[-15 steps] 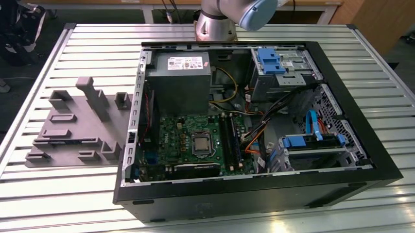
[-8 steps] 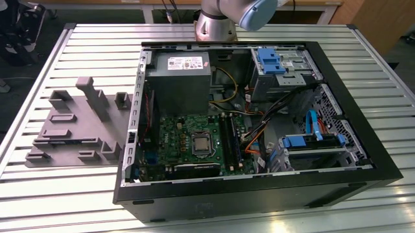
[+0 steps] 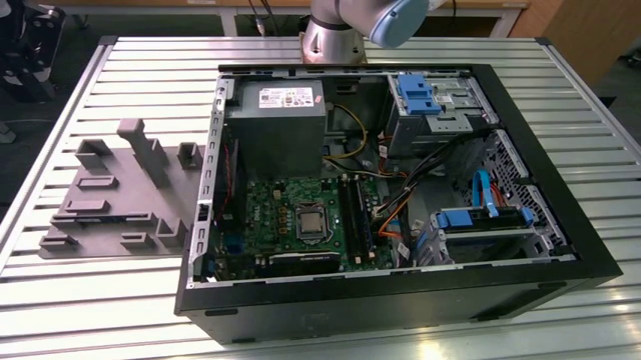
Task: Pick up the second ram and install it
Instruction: 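Pick up the second ram and move it above second insertion slot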
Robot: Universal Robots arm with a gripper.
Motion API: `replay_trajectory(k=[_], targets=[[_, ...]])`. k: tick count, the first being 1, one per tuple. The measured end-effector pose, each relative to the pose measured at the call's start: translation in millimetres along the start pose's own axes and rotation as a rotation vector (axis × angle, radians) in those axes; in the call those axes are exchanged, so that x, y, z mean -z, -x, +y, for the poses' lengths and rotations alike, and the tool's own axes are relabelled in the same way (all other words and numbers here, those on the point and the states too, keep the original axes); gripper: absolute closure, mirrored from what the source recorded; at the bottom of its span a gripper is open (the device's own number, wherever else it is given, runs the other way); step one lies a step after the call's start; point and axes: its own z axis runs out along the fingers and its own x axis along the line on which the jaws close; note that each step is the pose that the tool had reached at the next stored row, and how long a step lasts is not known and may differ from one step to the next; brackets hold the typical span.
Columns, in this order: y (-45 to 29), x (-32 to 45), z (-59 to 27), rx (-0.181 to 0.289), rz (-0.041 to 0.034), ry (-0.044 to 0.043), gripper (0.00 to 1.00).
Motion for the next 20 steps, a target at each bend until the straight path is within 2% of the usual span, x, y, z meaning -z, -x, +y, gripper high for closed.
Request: replay_trajectory(k=[8, 20], targets=[[-1.8, 0.0, -2.5, 0.027, -0.0002, 0.0007, 0.87], [-2.0, -0.5, -3.1, 0.131, -0.0010, 0.0038, 0.87]])
